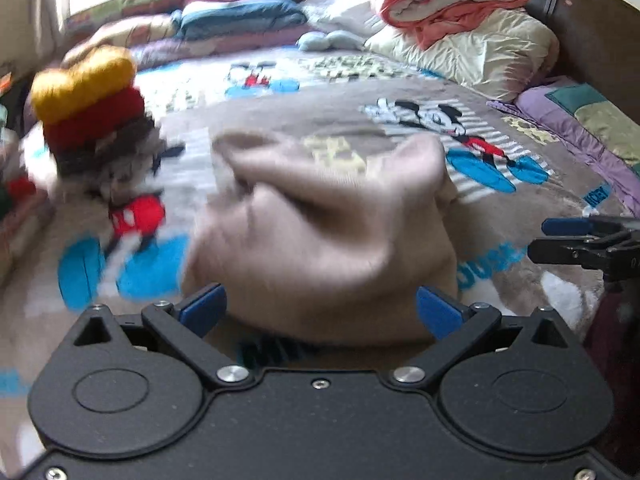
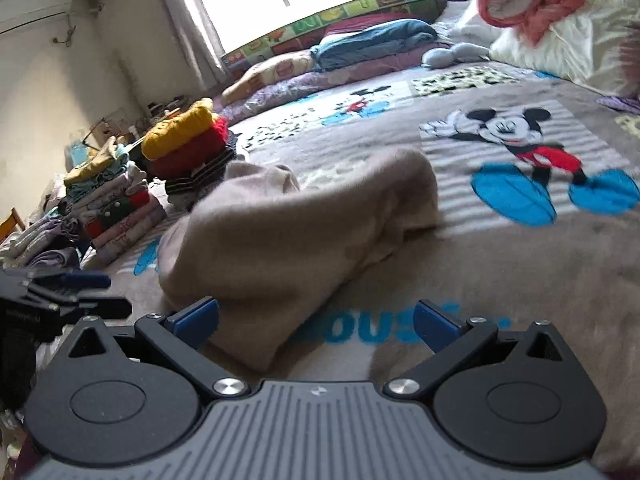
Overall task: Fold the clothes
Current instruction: 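Move both grippers down to the sweater's collar edge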
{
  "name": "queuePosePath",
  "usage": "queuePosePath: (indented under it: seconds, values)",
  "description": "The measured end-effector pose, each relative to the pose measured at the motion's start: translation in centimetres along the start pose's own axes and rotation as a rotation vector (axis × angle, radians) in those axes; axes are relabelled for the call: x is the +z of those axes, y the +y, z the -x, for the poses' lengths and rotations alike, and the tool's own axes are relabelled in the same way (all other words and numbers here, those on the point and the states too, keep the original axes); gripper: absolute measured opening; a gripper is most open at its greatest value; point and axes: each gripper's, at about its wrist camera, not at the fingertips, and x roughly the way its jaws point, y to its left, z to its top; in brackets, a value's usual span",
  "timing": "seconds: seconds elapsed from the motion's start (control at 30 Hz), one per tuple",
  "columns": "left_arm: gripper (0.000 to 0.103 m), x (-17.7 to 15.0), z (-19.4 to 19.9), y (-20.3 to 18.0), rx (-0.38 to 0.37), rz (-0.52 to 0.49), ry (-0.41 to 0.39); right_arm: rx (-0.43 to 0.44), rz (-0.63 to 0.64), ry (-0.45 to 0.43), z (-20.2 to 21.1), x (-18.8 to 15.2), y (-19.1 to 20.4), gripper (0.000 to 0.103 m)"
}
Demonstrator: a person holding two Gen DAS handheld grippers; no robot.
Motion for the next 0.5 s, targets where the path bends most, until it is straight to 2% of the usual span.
queuePosePath:
  seconds: [0.13,0.2,0.23,0.4,0.5]
  values:
    - [0.102,2.4,-1.0,1.3,-0.004,-0.084,-0.044,0.015,0.075,0.007,-0.9,2.4,-0.3,0.1]
    - [0.102,3.6,-2.0,1.8,-0.019,-0.133,-0.039,0.022,0.112,0.01,-1.3,3.5,-0.5,0.087]
    - [0.102,4.2,-2.4,2.0,-0.027,-0.157,-0.036,0.026,0.131,0.011,-1.5,4.1,-0.6,0.086]
    - [0.102,7.1,-4.8,3.2,-0.065,-0.279,-0.021,0.044,0.222,0.022,-2.7,7.1,-1.0,0.091]
    - [0.102,8.4,-6.9,3.5,-0.055,-0.345,0.019,0.055,0.259,0.04,-3.8,8.7,-1.7,0.091]
